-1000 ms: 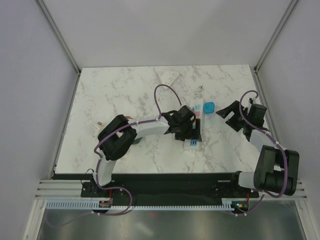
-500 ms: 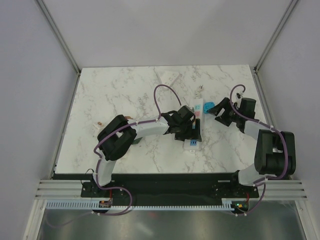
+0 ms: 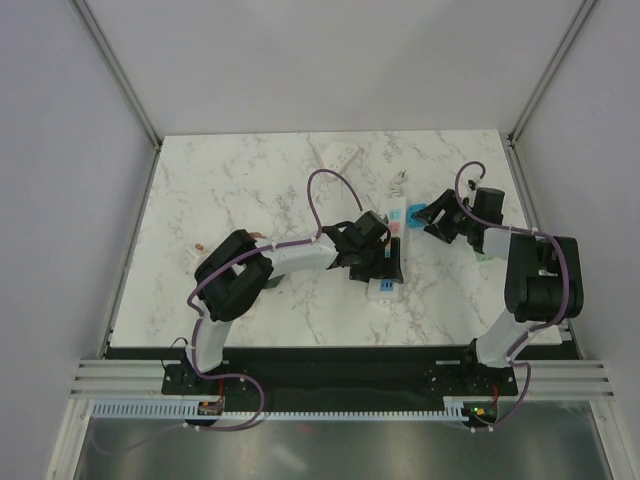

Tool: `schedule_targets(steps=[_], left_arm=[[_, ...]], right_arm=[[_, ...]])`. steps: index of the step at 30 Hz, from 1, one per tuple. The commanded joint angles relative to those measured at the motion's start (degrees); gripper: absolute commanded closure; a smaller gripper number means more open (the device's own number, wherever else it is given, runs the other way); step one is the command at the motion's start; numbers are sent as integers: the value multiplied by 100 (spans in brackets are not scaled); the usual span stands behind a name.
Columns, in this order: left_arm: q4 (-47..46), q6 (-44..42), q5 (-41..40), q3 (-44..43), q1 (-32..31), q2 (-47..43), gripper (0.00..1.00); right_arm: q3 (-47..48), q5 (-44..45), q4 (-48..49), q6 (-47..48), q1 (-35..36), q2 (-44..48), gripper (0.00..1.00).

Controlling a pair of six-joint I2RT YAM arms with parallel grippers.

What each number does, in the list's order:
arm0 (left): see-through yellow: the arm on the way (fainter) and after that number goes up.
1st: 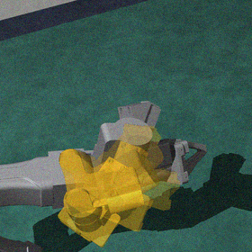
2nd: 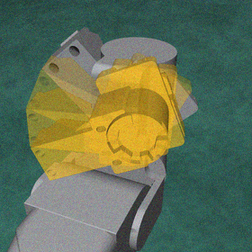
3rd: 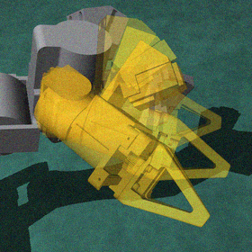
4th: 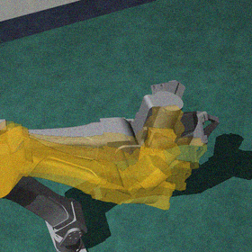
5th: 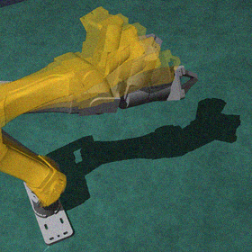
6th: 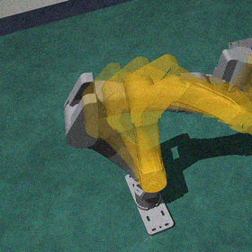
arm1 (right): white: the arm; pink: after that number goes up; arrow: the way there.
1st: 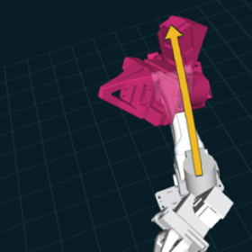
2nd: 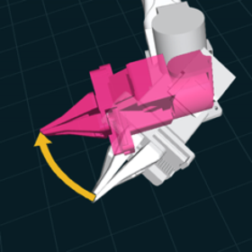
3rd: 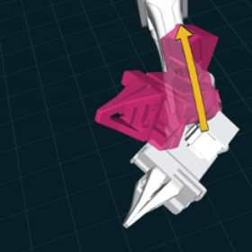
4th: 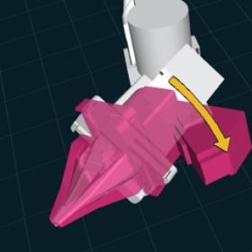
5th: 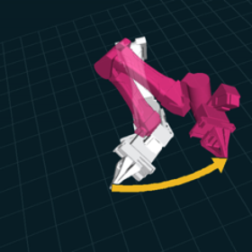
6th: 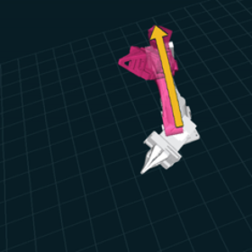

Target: Pull the plug off the socket

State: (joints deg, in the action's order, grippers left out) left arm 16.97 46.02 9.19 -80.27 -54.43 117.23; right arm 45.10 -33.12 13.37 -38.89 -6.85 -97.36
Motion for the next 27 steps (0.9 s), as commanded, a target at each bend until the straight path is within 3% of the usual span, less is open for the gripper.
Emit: schedule_targets(steps=[1, 14, 20, 21, 22, 27], left_arm=[[781, 83, -58, 372, -58, 441, 98], [808, 83, -32, 337, -50, 467, 98], [860, 118, -75, 354, -58, 476, 98], [887, 135, -84, 354, -58, 485, 98], [887, 153, -84, 354, -58, 485, 98], [904, 214, -93, 354, -58, 485, 98]], right_arm=[[323, 17, 333, -92, 44, -248, 30], [631, -186, 500, -224, 140, -723, 48], [684, -124, 518, -285, 149, -732, 75], [684, -115, 518, -294, 149, -714, 91], [693, -89, 509, -312, 149, -705, 100], [570, 279, 553, -338, 149, -512, 100]])
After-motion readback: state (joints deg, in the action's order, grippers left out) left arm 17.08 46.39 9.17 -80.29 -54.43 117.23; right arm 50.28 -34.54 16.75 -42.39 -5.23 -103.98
